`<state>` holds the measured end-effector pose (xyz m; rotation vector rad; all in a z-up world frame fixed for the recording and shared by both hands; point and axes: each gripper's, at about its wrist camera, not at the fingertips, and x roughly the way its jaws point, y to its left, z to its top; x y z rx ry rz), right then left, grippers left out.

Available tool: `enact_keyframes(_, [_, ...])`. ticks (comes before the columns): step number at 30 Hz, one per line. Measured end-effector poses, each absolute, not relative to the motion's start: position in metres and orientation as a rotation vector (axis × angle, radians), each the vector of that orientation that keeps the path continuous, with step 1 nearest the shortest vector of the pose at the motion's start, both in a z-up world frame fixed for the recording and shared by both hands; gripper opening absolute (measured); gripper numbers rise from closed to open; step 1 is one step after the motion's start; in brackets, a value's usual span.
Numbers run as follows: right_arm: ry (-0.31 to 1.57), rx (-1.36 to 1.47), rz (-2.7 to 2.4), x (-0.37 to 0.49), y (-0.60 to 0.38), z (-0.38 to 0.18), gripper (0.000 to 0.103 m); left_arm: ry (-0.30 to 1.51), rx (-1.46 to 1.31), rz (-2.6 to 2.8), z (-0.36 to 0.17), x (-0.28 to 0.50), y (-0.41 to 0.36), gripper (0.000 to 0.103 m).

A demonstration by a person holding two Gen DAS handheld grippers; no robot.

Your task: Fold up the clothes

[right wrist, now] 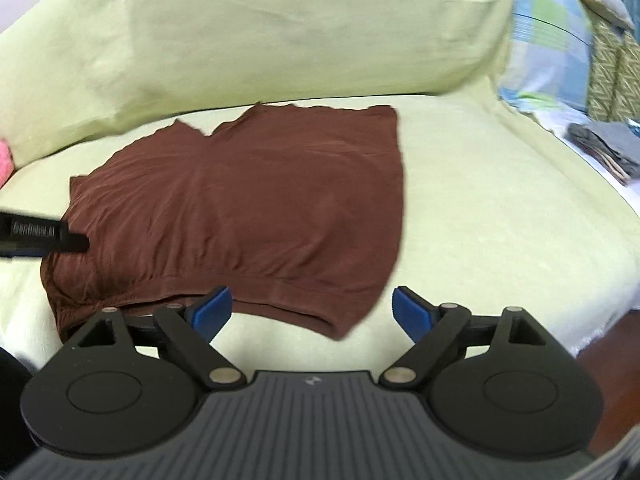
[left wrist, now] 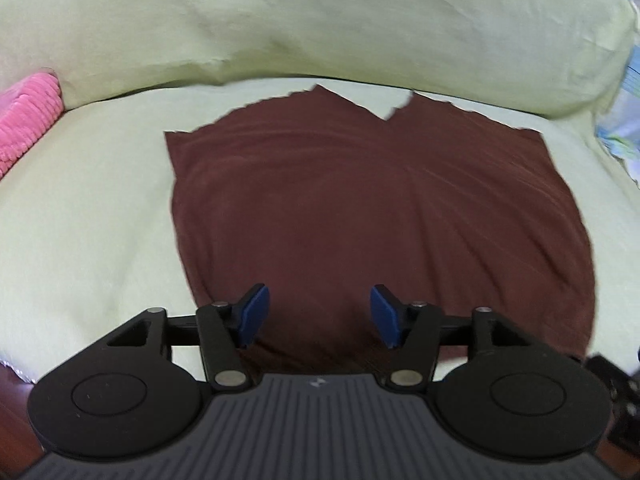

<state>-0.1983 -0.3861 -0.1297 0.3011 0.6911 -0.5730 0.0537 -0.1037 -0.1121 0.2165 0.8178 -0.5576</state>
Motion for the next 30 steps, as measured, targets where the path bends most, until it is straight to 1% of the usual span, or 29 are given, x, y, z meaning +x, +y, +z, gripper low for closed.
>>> enact_keyframes(8, [0.634,0.343,-0.519,-0.219,-0.404,-0.135,0.090,0.858,0.239,-0.567,-0.118,0.015,-0.119,0.062])
enact_keyframes(11, [0.632,0.365,-0.481,-0.218,-0.409,-0.140,0.091,0.889,0.253,-0.534,-0.124,0.010,-0.117,0.062])
enact_keyframes(15, [0.636,0.380,-0.404,-0.206,-0.411,-0.140,0.093,0.881,0.240,-0.485,-0.119,0.011,-0.105,0.063])
enact_keyframes(18, [0.622,0.350,-0.363,-0.191,-0.406,-0.135,0.098,0.860,0.210,-0.427,-0.106,0.017,-0.084,0.078])
enact_keyframes(19, [0.614,0.339,-0.354,-0.187,-0.403,-0.133,0.101,0.842,0.189,-0.397,-0.100,0.017,-0.073,0.078])
enact_keyframes(27, [0.543,0.321,-0.314,-0.164,-0.373,-0.126,0.101,0.773,0.139,-0.281,-0.079,-0.002,-0.013,0.078])
enact_keyframes(30, [0.544,0.308,-0.310,-0.163,-0.361,-0.125,0.101,0.748,0.088,-0.242,-0.072,-0.012,0.015,0.086])
